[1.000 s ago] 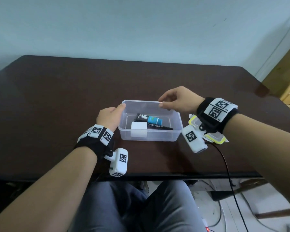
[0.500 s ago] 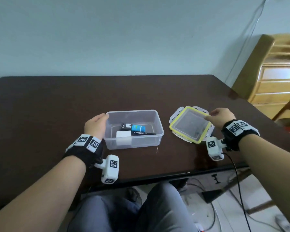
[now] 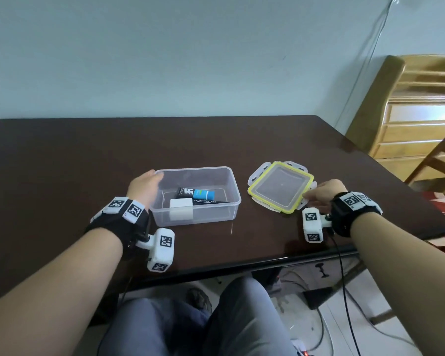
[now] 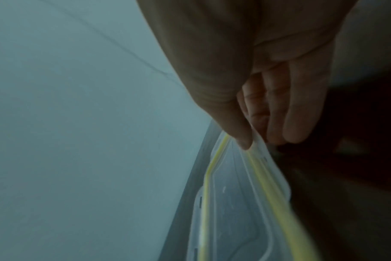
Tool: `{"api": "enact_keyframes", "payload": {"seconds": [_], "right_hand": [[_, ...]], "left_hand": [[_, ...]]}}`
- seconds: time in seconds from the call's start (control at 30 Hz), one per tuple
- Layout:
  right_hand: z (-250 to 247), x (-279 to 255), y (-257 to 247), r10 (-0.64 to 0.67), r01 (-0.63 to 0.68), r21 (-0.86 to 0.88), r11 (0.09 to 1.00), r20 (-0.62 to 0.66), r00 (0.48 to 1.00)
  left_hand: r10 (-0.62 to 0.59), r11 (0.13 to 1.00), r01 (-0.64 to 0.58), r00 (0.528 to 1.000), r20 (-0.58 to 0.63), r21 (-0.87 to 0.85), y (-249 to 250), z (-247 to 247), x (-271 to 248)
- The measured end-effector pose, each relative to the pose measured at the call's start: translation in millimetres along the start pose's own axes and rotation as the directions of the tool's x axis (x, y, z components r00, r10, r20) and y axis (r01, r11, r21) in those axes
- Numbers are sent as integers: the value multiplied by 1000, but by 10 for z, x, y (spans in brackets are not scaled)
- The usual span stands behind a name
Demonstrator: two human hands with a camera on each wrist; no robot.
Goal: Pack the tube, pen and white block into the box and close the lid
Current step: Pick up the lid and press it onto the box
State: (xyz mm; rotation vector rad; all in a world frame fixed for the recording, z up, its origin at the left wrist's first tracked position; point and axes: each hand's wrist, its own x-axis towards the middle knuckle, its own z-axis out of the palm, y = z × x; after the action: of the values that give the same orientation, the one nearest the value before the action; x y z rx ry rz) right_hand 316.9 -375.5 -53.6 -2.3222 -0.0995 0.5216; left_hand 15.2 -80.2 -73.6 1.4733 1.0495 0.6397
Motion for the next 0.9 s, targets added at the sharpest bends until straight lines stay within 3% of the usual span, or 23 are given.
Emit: {"api": "enact_keyframes", "payload": {"seconds": [0.1, 0.2, 0.27, 0.33, 0.43, 0.53, 0.63, 0.73, 0.8, 0.83, 0.9], "right_hand": [[-26, -44, -54, -3, 9, 160, 987, -37, 999], [-22, -140, -259, -73, 93, 363, 927, -68, 995], [26, -219, -449, -163, 181, 465, 867, -80, 983], [117, -316, -666, -311, 338, 435, 834, -134, 941], [270, -553, -1046, -568, 612, 274, 742, -230, 790], [414, -784, -1352, -758, 803, 135, 581, -268, 594], [546, -984, -1495, -862, 909, 76, 410, -294, 414], [713, -1223, -1488, -949, 982, 20, 190, -252, 189], [851, -1317, -1421, -980, 998, -37, 44, -195, 36], [915, -1345, -1387, -988, 998, -64, -5, -155, -14], [1016, -1384, -1308, -997, 993, -109, -38, -63, -45]], "left_hand": [[-12, 998, 11, 1000, 19, 56, -41, -34, -18], [-73, 997, 73, 997, 20, -14, 13, -94, -54], [-117, 989, 120, 992, 44, -81, 63, -115, -57], [-75, 995, 77, 997, 32, -55, 128, -159, -31], [63, 998, -65, 989, -130, -13, 374, -271, 39], [96, 970, -132, 980, -174, -204, 705, -300, -48], [103, 941, -108, 994, -33, -322, 854, -274, -305], [37, 911, 57, 975, 217, -409, 835, -249, -508], [5, 871, 138, 957, 290, -472, 831, -234, -552], [-14, 848, 165, 957, 291, -503, 838, -237, -564], [-64, 801, 193, 969, 241, -566, 818, -255, -528]]}}
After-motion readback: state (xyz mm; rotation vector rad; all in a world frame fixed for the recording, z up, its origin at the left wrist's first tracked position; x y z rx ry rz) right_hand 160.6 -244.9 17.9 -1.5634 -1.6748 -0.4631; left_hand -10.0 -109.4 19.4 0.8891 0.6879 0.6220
